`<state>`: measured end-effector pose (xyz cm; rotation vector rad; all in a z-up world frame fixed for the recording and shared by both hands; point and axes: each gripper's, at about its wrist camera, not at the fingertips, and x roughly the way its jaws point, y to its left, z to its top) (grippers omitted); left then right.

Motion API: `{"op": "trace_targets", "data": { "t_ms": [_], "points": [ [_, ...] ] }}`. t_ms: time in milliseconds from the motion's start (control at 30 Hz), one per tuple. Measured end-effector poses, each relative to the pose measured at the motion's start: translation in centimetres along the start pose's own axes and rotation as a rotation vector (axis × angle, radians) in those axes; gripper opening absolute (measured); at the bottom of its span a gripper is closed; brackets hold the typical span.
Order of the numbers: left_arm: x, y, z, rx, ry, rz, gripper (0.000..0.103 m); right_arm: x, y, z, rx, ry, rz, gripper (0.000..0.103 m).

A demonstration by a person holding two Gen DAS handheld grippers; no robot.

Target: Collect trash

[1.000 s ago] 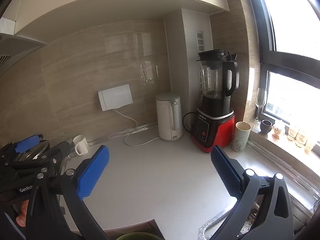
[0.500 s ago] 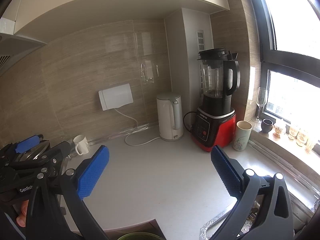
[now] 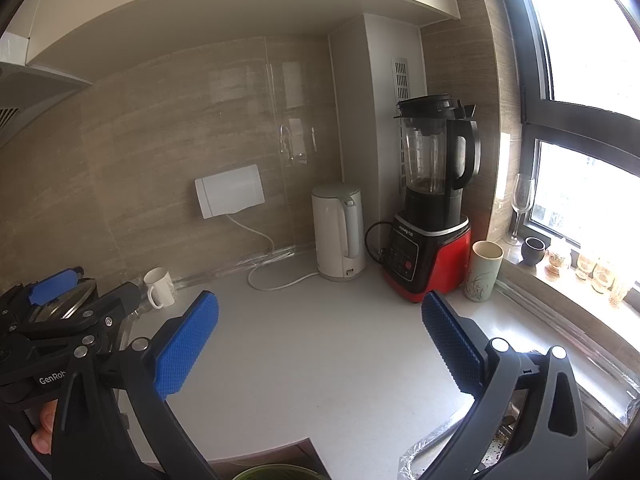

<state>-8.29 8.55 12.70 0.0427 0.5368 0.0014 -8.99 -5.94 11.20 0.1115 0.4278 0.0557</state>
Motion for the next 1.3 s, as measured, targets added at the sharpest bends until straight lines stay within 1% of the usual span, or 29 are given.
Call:
{"op": "trace_targets", "data": {
  "t_ms": [467, 600, 967, 1133, 1300],
  "points": [
    [0.3, 0.1, 0.0, 0.012, -0.014, -0.007, 0.095, 0.2, -0.2, 0.0, -0.001, 0.002, -0.004, 0.101],
    [0.4, -0.1, 0.1, 0.012, -0.008, -0.023, 0.095, 0.2, -0.5, -0.1, 0.003, -0.001, -0.002, 0.101],
    [0.4, -0.2, -0.1, 0.019, -0.027, 0.001, 0.095, 0.3, -0.8, -0.1, -0.001, 0.005, -0.011, 0.101],
    [1.1, 0.2, -0.2, -0.007, 0.009, -0.030, 0.095, 0.4, -0.9, -0.1, -0.006, 0.006, -0.009, 0.101],
    [1.4, 0.2, -0.3, -0.008, 0.013, -0.029, 0.095, 0.8, -0.7, -0.1, -0.011, 0.009, -0.013, 0.101]
  ]
}}
